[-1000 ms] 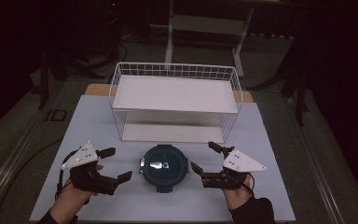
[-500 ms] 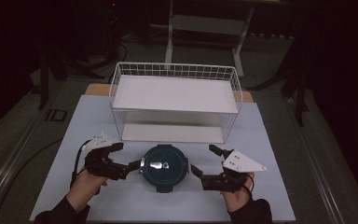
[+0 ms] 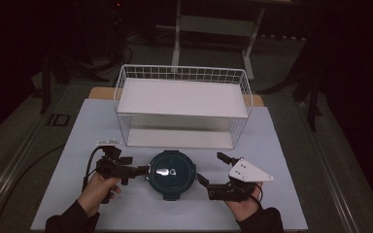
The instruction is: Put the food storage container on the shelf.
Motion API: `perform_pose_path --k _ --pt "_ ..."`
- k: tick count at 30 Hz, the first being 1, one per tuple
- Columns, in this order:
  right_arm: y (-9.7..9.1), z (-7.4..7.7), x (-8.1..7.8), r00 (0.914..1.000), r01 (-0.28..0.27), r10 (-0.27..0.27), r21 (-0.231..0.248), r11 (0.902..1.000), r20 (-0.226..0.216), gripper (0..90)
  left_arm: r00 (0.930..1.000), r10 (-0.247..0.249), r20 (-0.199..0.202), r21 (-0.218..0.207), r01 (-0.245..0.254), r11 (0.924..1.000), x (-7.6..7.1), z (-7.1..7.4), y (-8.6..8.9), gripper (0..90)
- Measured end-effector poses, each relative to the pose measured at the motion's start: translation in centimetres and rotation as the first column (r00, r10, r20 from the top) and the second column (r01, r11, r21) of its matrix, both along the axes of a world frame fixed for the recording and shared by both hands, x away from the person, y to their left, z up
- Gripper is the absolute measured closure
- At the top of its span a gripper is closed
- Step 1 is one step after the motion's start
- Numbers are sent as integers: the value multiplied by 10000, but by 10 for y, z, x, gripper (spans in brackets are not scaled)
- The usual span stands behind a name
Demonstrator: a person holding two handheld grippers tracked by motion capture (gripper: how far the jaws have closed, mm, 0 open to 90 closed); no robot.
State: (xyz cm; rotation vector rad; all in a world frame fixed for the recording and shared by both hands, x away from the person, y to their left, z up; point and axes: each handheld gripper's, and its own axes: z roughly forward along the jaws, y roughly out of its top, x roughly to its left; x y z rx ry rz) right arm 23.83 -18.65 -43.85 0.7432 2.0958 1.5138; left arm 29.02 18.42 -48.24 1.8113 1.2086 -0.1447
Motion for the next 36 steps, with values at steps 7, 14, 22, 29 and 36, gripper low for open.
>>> perform_pose_path --k 7,14,22,29,36 --pt "1 -3 0 9995 -186 183 -151 9997 -242 106 9821 -104 -1882 -535 3 9986 11 -14 -2 4" --pt "0 -4 1 9995 -219 214 -160 9996 -249 136 9557 207 -2937 -829 -470 9954 16 -23 -2 126" --pt "0 -5 3 9988 -261 256 -114 9996 -425 139 9314 94 -3640 -1422 -655 9877 18 -33 0 368" --pt "-1 -5 4 9984 -256 251 -89 9996 -510 140 9184 -259 -3949 -1895 -538 9804 20 -38 0 510" --pt "0 -6 5 9975 -265 254 -152 9995 -654 141 9121 -531 -4066 -2289 -454 9724 22 -43 1 514"
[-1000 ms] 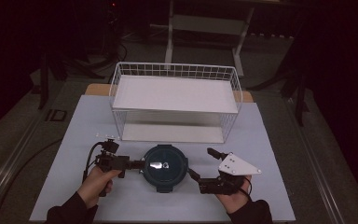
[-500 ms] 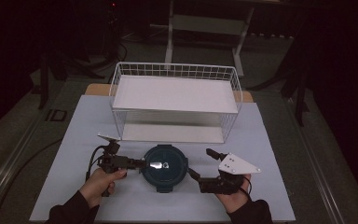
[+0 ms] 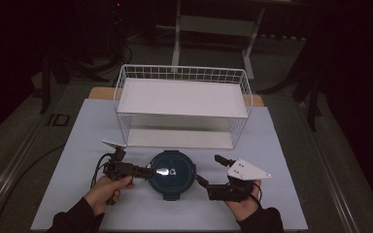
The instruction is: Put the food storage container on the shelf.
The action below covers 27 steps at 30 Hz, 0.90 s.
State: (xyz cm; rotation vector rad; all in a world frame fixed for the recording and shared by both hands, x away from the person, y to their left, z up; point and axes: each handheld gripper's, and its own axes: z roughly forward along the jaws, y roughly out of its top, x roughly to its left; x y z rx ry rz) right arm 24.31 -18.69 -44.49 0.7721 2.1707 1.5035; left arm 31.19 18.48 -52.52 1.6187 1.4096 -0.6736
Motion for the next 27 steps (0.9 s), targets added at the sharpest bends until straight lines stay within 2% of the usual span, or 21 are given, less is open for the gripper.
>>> perform_pose_path --k 2,7,10,12,14,16,17,18,19,20,21,23,24,25,26,27 --pt "0 -1 1 10000 -11 11 15 10000 -50 141 10000 -19 -53 -118 18 9999 0 -2 0 514" --pt "-1 -2 3 9996 -14 16 57 10000 -291 150 10000 -52 79 -35 52 10000 0 -1 0 520" --pt "0 -4 6 9986 -77 79 51 10000 -525 152 9991 -179 393 -11 179 9998 -3 2 0 531" --pt "0 -8 10 9940 -163 180 168 9997 -1077 151 9980 -214 597 59 211 9998 -6 4 -1 535" --pt "1 -12 14 9895 -220 242 166 9996 -1424 152 9960 -273 855 174 259 9995 -9 7 -2 538" --pt "2 -17 18 9784 -294 340 255 9992 -2038 152 9950 -336 943 232 315 9992 -10 8 -2 539" --pt "2 -20 20 9716 -326 391 319 9990 -2332 154 9918 -362 1225 298 328 9990 -13 9 -3 541" --pt "2 -22 22 9653 -279 373 399 9988 -2586 156 9918 -362 1225 298 328 9990 -13 9 -3 541" --pt "2 -24 25 9557 -304 447 533 9981 -2911 190 9876 -511 1481 385 459 9982 -16 11 -3 543" --pt "0 -26 27 9439 -320 545 741 9967 -3256 211 9876 -511 1481 385 459 9982 -16 11 -3 545" --pt "-1 -28 29 9373 -227 506 844 9962 -3449 223 9828 -621 1740 493 543 9973 -19 13 -4 546" --pt "-2 -32 34 9155 -206 622 1081 9939 -3974 249 9781 -723 1953 596 618 9963 -22 15 -5 551" --pt "-3 -35 36 9014 -141 661 1236 9922 -4279 314 9772 -743 1991 612 633 9961 -23 16 -5 552" --pt "-3 -35 36 9014 -141 661 1236 9922 -4279 314 9772 -743 1991 612 633 9961 -23 16 -5 556" --pt "-5 -40 40 8700 -226 969 1573 9873 -4833 368 9745 -805 2095 674 677 9954 -25 17 -5 557" --pt "-5 -40 40 8700 -226 969 1573 9873 -4833 368 9721 -852 2184 712 712 9949 -26 18 -6 557"
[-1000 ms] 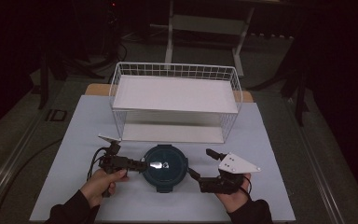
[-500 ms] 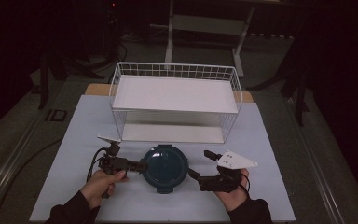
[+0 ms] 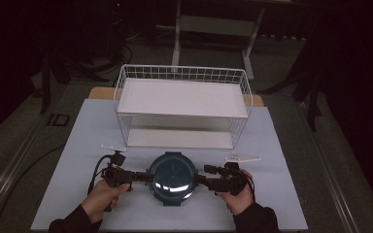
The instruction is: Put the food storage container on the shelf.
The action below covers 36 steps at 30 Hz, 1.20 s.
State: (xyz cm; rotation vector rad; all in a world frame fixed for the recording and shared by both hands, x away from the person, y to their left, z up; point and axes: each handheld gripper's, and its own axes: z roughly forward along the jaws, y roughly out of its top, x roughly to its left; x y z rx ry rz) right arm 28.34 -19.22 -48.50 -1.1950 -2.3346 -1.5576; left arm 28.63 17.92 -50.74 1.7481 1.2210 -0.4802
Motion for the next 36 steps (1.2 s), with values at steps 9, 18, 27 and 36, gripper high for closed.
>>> perform_pose_path --k 9,18,27,36 --pt "-1 -17 8 9837 -654 746 614 9960 -1633 514 9982 -374 471 86 371 9993 -8 1 2 571" --pt "4 -24 7 9710 -796 983 933 9925 -2179 546 9975 -242 670 -43 246 9997 -14 -1 4 572" --pt "6 -26 0 9733 -152 408 1139 9934 -2261 555 9945 355 990 117 -368 9993 -25 -1 0 555" --pt "2 -17 -3 9792 -29 306 1371 9906 -2005 566 9888 464 1417 91 -482 9988 -31 11 -3 561"
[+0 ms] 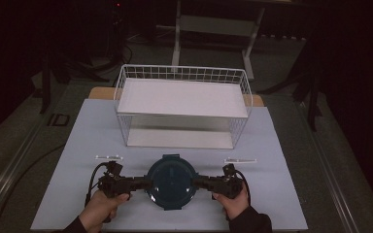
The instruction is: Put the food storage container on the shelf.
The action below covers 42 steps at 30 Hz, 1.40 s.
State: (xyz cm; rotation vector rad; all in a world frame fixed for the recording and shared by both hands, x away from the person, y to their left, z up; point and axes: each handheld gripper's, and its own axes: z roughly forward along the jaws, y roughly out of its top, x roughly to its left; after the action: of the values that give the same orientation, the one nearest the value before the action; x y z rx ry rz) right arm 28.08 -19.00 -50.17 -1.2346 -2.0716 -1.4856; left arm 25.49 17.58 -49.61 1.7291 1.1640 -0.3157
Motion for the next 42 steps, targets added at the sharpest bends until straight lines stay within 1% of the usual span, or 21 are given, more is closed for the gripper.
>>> perform_pose_path --k 1,4,6,7,11,14,16,17,22,29,33,36,37,38,40,42 --pt "0 4 0 9998 -47 47 -18 10000 182 566 9998 -15 222 35 14 10000 0 4 0 561" --pt "-1 10 2 9991 -88 87 33 10000 419 567 9981 24 614 202 -37 9998 4 15 -1 560" --pt "-2 13 4 9990 -67 64 70 10000 449 567 9970 38 769 312 -62 9995 7 20 -3 559" --pt "-3 14 6 9989 -29 23 124 9999 476 566 9964 24 843 307 -51 9995 8 22 -4 559" --pt "-6 23 9 9967 84 -86 21 10000 809 567 9918 -13 1280 215 -14 9998 15 26 -8 558" --pt "-9 30 13 9944 160 -146 -127 9998 1048 566 9905 -1 1372 148 -20 9999 21 28 -11 559" --pt "-11 32 17 9938 230 -215 -122 9997 1095 566 9895 -11 1442 116 -5 9999 26 30 -13 559" --pt "-12 34 18 9932 241 -223 -146 9996 1140 566 9879 -30 1548 149 7 9999 28 31 -14 559" --pt "-16 40 26 9890 369 -337 -193 9991 1443 566 9836 2 1802 85 -18 10000 38 34 -18 559" --pt "-20 43 39 9843 477 -427 -250 9985 1710 566 9774 126 2112 -111 -105 9999 52 32 -23 559" --pt "-23 45 49 9810 586 -519 -304 9978 1872 566 9745 277 2229 -243 -228 9994 60 29 -26 558" --pt "-25 44 56 9806 632 -561 -320 9975 1879 566 9717 368 2332 -265 -315 9992 68 27 -29 557" --pt "-25 43 58 9804 712 -648 -279 9971 1861 565 9694 406 2422 -308 -341 9989 70 26 -29 557" --pt "-26 41 61 9797 733 -677 -226 9971 1888 566 9680 418 2476 -300 -355 9989 73 26 -29 557" --pt "-26 38 65 9782 833 -791 -135 9964 1919 565 9681 499 2456 -292 -441 9986 77 24 -30 557" --pt "-26 35 69 9793 877 -835 -144 9960 1842 565 9672 515 2489 -199 -481 9986 82 22 -30 556"
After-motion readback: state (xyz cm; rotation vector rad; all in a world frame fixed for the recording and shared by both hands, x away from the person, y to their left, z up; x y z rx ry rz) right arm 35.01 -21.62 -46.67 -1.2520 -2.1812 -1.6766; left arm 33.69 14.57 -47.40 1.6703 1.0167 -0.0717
